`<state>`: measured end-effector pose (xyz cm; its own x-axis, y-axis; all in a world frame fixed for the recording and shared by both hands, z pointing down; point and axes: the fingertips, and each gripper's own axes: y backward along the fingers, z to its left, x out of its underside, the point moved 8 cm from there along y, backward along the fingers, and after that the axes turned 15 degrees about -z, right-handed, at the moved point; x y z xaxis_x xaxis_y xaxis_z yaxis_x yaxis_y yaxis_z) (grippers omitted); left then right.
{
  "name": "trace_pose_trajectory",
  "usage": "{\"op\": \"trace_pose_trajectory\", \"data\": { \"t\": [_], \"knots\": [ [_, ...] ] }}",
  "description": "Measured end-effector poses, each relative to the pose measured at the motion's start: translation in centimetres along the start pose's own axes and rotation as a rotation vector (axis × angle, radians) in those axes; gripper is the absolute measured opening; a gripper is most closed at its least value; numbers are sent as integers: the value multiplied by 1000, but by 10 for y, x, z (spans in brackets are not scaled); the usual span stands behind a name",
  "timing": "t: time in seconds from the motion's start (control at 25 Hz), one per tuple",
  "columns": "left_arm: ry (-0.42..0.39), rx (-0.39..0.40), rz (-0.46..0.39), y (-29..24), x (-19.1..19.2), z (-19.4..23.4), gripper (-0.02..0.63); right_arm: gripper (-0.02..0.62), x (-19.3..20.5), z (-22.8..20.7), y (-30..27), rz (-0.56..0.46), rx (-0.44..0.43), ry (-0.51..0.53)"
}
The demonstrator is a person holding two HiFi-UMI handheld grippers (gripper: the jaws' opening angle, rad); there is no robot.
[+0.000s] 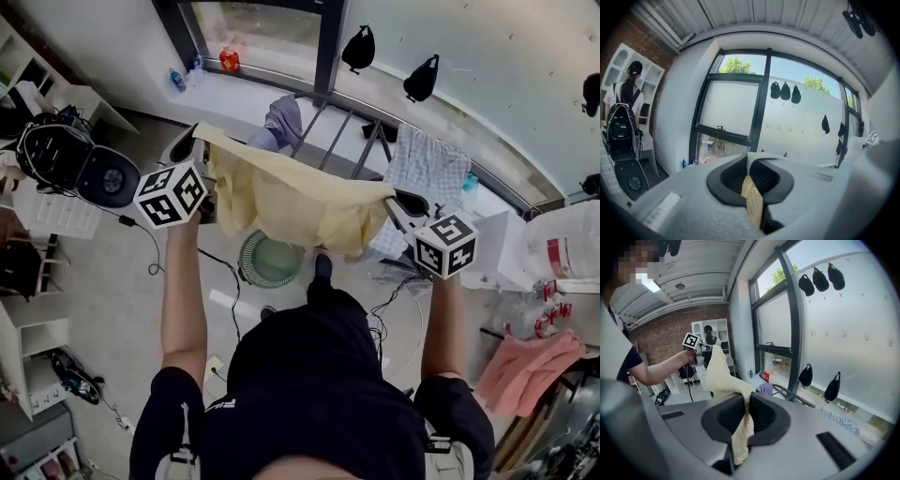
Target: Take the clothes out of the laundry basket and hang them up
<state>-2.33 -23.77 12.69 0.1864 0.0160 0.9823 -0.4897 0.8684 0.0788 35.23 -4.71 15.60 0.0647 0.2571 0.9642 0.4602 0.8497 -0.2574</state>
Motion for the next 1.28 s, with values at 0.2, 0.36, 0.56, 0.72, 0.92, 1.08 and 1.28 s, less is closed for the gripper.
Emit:
{"op": "trace_pose_trajectory", "data": {
  "t": [0.2,0.36,0.56,0.72,0.92,1.08,1.28],
  "knots": [
    [-24,15,35,-78,4,-17,28,21,-3,-67,-23,8,6,-42],
    [-15,34,73,-133,11,-31,28,21,-2,-115,-39,28,32,-79],
    [-23,77,106,-195,17,-52,28,21,-1,-170,-49,21,67,-132],
    [-30,86,161,-248,29,-66,28,21,10,-212,-62,13,89,-219],
    [-55,99,251,-314,61,-88,28,21,42,-264,-78,42,129,-308],
    [-72,116,341,-363,102,-99,28,21,73,-297,-90,91,166,-374],
    [-68,109,450,-404,165,-102,28,23,115,-321,-110,149,213,-447]
  ]
}}
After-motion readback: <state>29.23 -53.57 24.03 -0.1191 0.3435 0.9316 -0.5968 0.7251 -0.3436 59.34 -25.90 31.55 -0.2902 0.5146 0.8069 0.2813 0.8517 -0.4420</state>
